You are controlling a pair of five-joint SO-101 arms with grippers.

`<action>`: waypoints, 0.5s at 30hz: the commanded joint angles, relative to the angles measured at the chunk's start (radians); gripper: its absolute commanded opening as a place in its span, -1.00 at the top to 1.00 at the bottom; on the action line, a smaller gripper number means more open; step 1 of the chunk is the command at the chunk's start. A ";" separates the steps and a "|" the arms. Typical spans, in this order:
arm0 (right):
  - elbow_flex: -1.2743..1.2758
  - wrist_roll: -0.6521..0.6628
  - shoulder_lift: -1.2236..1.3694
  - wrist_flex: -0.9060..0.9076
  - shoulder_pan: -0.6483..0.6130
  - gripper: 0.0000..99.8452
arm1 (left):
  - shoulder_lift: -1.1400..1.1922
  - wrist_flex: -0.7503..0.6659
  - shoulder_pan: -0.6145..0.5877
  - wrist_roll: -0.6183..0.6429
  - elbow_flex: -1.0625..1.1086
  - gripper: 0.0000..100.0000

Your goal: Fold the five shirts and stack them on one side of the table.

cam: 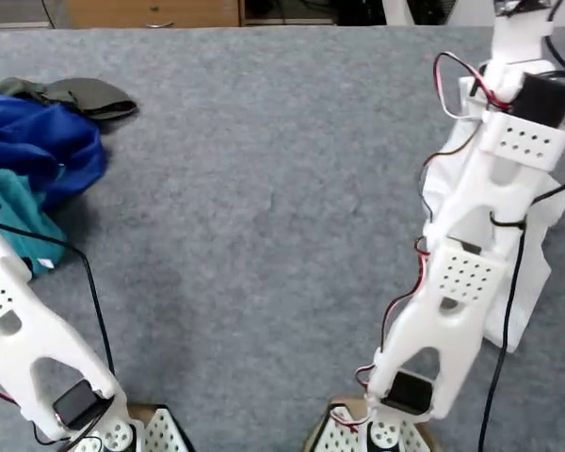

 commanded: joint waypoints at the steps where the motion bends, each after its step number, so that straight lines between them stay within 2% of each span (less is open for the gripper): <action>1: -0.021 0.012 -0.087 0.020 -0.062 1.00 | 0.007 0.072 -0.023 0.020 -0.008 0.55; 4: -0.031 0.012 -0.119 0.018 -0.111 1.00 | -0.005 0.118 -0.020 0.058 -0.038 0.44; 9: -0.031 0.012 -0.200 0.018 -0.231 1.00 | -0.114 0.132 0.011 0.057 -0.086 0.46; 15: -0.031 0.014 -0.341 0.015 -0.397 1.00 | -0.332 0.141 0.026 0.063 -0.084 0.58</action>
